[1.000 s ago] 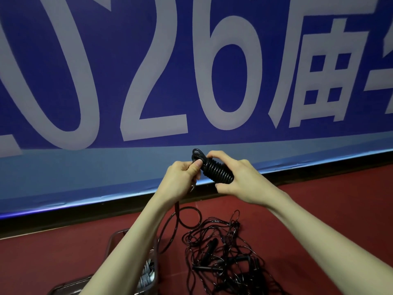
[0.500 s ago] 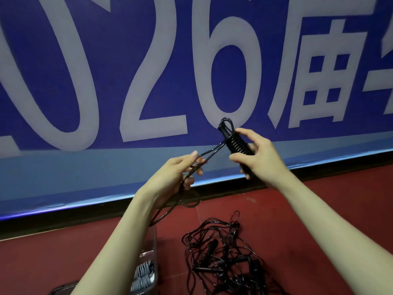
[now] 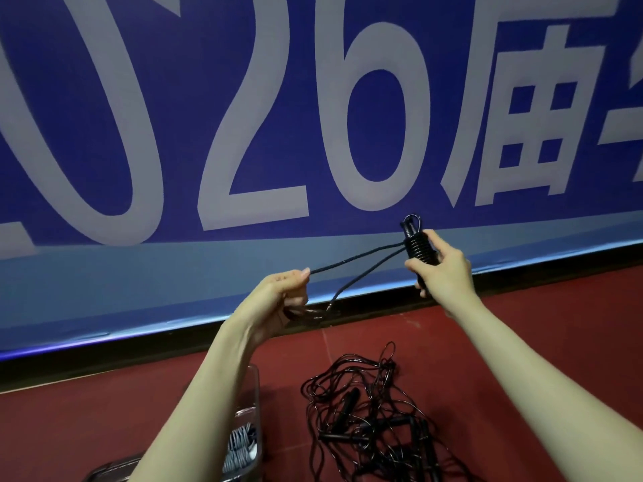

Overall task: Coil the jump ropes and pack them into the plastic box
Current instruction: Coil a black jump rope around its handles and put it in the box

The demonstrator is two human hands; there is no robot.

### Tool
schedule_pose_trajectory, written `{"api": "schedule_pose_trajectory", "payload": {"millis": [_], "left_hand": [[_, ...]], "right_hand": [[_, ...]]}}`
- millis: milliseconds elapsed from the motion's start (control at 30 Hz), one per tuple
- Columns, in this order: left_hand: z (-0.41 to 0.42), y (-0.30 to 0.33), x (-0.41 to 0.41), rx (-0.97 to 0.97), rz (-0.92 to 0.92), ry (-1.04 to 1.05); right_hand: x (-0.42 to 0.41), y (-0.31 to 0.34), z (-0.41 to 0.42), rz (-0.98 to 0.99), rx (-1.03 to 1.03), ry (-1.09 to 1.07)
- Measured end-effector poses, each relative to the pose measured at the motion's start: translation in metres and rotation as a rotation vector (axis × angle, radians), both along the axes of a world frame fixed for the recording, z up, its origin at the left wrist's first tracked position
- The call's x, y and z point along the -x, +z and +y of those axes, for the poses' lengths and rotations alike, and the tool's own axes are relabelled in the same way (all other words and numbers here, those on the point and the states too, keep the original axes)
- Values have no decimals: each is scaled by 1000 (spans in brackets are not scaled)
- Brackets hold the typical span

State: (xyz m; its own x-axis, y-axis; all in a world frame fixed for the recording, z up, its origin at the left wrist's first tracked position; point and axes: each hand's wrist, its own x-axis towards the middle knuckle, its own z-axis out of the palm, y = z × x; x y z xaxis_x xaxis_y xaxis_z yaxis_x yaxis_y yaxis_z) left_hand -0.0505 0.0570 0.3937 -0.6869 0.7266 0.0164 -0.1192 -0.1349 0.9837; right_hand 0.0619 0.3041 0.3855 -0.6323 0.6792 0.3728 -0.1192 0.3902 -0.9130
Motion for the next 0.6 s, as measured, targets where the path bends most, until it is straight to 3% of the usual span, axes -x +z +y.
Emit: {"api": "schedule_pose_trajectory", "payload": {"millis": [100,200,367,433,467,567,600], "left_hand": [[-4,2,2,403,368,4],[0,-15,14,669,682,300],[3,-69,35,771,673,641],[1,-81,38,758,506,714],[1,-82,41,631,324,737],[5,-68,40,-122,-382,670],[5,-62,40,-295,-481,641]], "right_hand": [[3,-11,3,-74,-128,-68],[4,-18,-2,-77,-180,-98],[6,-4,-13,30,-304,-125],[7,-4,-16,36,-337,-126],[8,-4,-18,27,-355,-120],[11,-8,-18,-1,-349,-120],[13,-10,-16,-10,-323,-129]]}}
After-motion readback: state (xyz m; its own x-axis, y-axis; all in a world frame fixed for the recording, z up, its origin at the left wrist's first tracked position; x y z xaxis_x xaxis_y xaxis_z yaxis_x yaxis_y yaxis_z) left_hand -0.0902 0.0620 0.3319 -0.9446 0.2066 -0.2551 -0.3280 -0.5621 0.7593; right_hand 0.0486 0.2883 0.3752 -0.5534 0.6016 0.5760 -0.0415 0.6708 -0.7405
